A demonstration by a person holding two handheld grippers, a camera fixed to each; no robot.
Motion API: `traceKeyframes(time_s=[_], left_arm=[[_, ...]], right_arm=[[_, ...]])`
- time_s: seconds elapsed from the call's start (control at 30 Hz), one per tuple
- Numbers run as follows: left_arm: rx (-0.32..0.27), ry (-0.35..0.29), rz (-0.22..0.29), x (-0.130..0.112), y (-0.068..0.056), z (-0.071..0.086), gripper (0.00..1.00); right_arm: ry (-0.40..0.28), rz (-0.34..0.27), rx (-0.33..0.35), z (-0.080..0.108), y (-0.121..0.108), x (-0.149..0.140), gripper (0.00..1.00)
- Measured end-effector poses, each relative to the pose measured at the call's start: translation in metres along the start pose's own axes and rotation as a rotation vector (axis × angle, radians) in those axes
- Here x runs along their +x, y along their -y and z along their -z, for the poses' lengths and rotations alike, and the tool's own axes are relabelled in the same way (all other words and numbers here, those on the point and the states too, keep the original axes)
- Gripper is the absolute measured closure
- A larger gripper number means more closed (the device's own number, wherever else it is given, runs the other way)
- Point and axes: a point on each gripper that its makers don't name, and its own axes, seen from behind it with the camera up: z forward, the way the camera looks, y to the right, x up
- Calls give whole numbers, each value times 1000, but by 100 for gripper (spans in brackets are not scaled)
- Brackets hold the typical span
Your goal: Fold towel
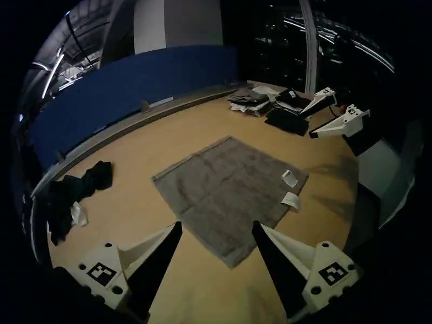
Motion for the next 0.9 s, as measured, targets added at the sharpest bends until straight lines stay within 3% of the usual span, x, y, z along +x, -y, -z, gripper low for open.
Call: traceKeyframes(time_s=[0.4, 0.9], left_arm=[[-19, 72, 14, -41, -11, -25, 3], [-45, 146, 15, -73, -24, -37, 3]], right_arm=[[61, -19, 9, -30, 9, -50, 0], [134, -24, 27, -46, 22, -91, 0]])
